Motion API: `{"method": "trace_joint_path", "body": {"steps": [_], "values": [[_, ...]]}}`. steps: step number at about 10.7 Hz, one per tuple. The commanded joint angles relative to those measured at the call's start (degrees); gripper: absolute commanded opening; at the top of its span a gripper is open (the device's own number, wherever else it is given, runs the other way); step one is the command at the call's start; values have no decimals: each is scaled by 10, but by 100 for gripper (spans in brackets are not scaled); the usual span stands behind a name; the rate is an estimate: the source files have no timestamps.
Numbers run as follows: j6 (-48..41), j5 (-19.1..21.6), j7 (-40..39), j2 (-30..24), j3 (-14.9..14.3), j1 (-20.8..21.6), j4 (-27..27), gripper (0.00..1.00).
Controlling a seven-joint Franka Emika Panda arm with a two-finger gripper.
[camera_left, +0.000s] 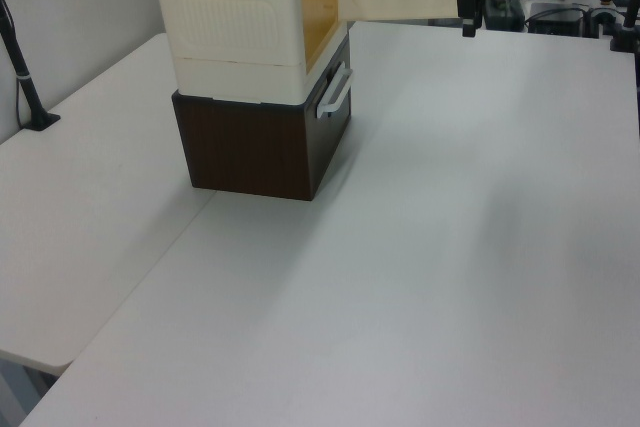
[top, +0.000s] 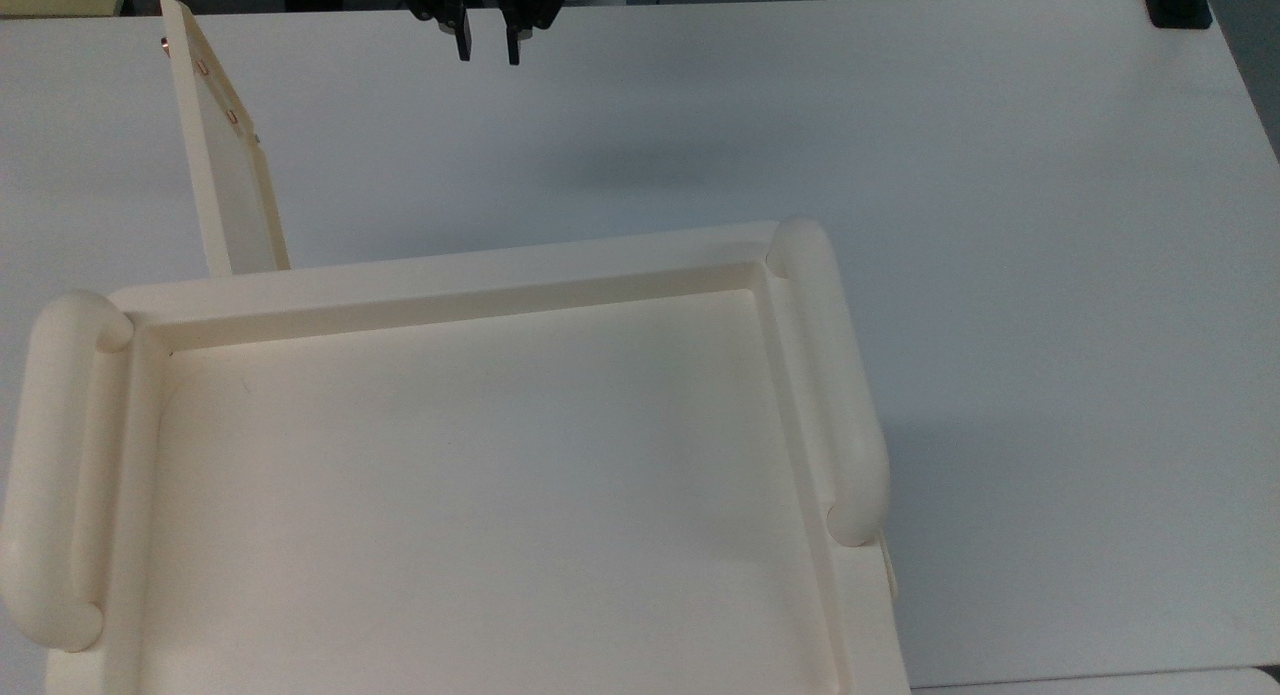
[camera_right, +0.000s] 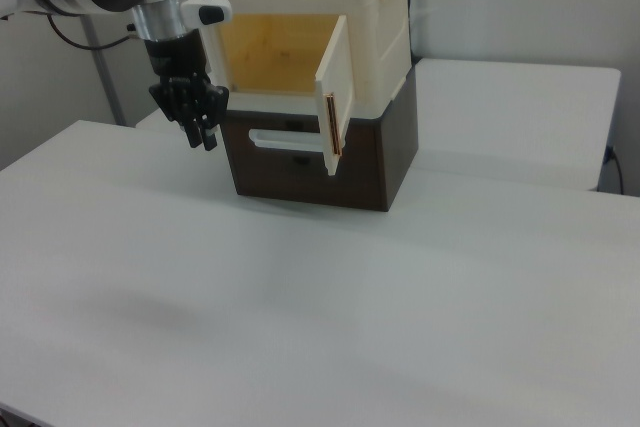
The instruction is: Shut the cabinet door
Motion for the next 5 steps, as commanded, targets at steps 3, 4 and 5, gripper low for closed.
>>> {"method": "trace_joint_path", "body": {"steps": [3, 4, 5], "values": [[-33, 1, -28, -5, -3, -2, 15, 0], [-34, -1, -26, -7, -4, -2, 32, 0], [-34, -4, -26, -7, -10, -4, 53, 0]]}}
